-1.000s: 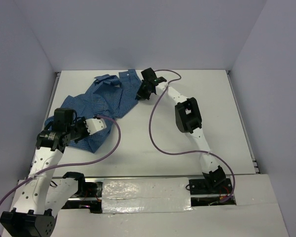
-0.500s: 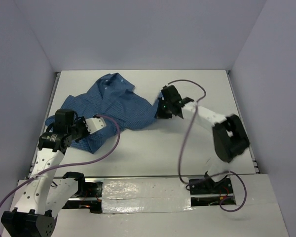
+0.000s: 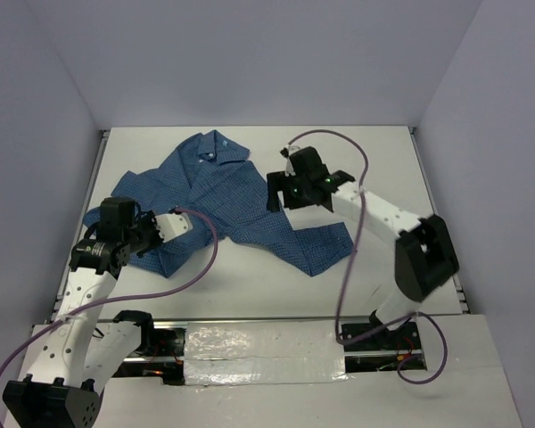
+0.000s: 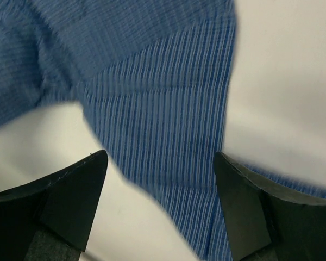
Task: Fold and stack the long sleeve shirts
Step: Flatten the shirt out
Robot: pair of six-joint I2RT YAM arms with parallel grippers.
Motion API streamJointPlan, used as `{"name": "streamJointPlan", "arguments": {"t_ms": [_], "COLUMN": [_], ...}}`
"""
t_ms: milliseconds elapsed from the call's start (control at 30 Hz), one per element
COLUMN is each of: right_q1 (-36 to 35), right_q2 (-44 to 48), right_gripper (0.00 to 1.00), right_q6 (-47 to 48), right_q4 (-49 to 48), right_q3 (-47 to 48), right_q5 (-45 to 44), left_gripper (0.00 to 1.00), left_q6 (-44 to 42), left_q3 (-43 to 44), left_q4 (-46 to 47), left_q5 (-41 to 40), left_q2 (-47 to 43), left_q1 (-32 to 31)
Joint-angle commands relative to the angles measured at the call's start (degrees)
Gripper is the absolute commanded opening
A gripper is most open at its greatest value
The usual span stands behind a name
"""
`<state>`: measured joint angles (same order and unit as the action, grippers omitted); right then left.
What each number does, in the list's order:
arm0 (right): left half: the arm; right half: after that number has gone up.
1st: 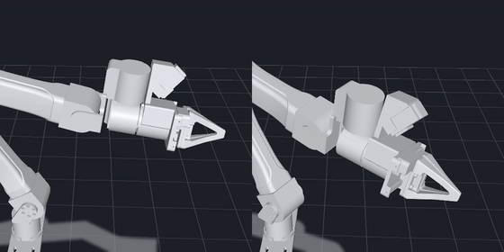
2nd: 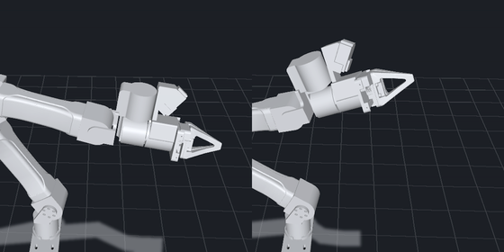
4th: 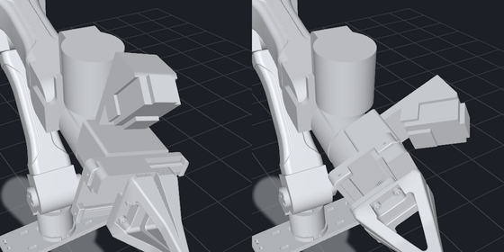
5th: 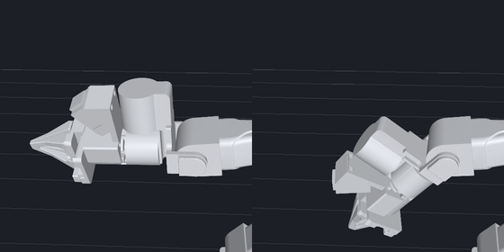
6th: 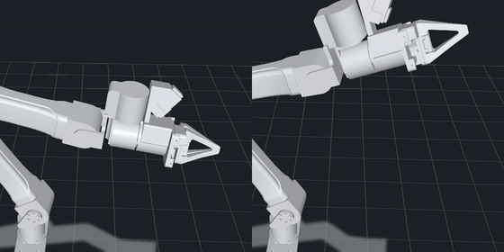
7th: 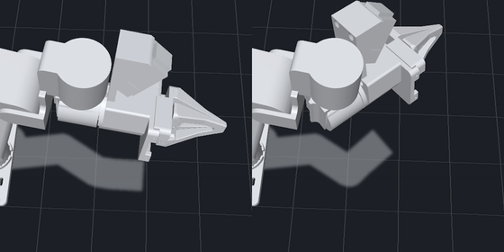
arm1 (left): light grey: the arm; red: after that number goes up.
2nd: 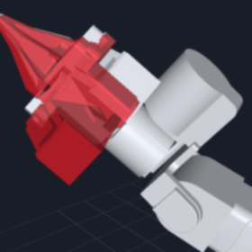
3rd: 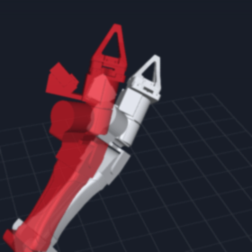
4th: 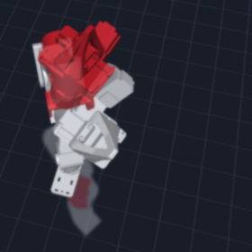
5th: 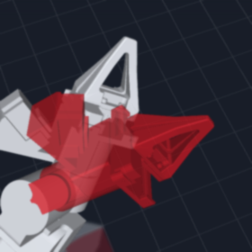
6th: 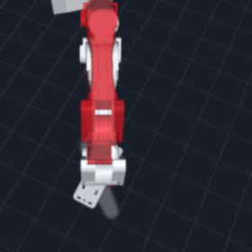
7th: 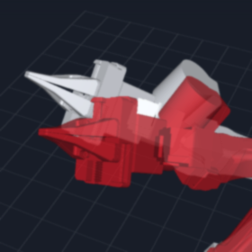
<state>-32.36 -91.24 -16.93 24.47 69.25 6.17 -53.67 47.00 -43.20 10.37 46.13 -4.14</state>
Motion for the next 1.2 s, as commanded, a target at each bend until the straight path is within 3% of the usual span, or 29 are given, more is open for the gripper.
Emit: {"name": "streamJointPlan", "arguments": {"t_ms": [0, 233, 367, 533, 667, 700, 733, 800, 833, 1033, 1167], "right_q1": [1.51, 1.6, -0.24, -2.79, -3.5, -3.41, -3.59, -3.5, -3.5, -1.84, 2.73], "right_q2": [-10.25, -25.98, -32.92, -37.16, -38.93, -38.58, -37.53, -36.38, -35.07, -19.18, -3.19], "right_gripper": [0.86, 0.87, 0.99, 0.97, 0.78, 0.67, 0.36, 0.18, 0.0, 0.0, 0.0], "right_q6": [1.9, 1.63, 3.39, 2.61, 1.72, 1.9, 1.64, 1.63, 1.64, 2.16, 1.47], "right_q4": [3.64, 6.82, 9.52, 11.04, 10.78, 9.99, 8.33, 6.83, 6.04, 1.2, 0.49], "right_q3": [7.19, 17.47, 24.16, 26.72, 28.39, 27.35, 26.73, 24.98, 24.62, 13.65, -3.54], "right_q5": [-2.48, -7.3, -8.27, -6.63, -2.75, -0.83, 0.14, 2.43, 4.09, 9.81, 16.84], "left_gripper": [0.0, 0.0, 0.0, 0.0, 0.0, 0.0, 0.0, 0.0, 0.0, 0.0, 0.0], "left_q6": [0.58, 1.64, 2.08, 1.9, 1.29, 1.2, 1.11, 1.11, 1.29, 5.59, 7.35], "left_q3": [0.02, -2.09, -1.92, -1.12, -1.3, -1.13, -0.95, -0.95, -0.95, -2.0, -4.02], "left_q4": [1.36, 1.72, 1.8, 1.72, 2.24, 2.16, 2.07, 1.98, 2.15, 5.49, 3.65], "left_q5": [0.79, 0.35, 0.53, 0.17, -0.88, -1.05, -1.14, -1.05, -1.14, -9.39, -12.83], "left_q2": [-0.95, -2.71, -2.45, -2.1, -2.18, -2.27, -2.18, -2.27, -2.45, -2.54, -4.55], "left_q1": [0.45, 0.45, 0.45, 0.45, 0.45, 0.45, 0.45, 0.45, 0.45, 0.54, 0.89]}}
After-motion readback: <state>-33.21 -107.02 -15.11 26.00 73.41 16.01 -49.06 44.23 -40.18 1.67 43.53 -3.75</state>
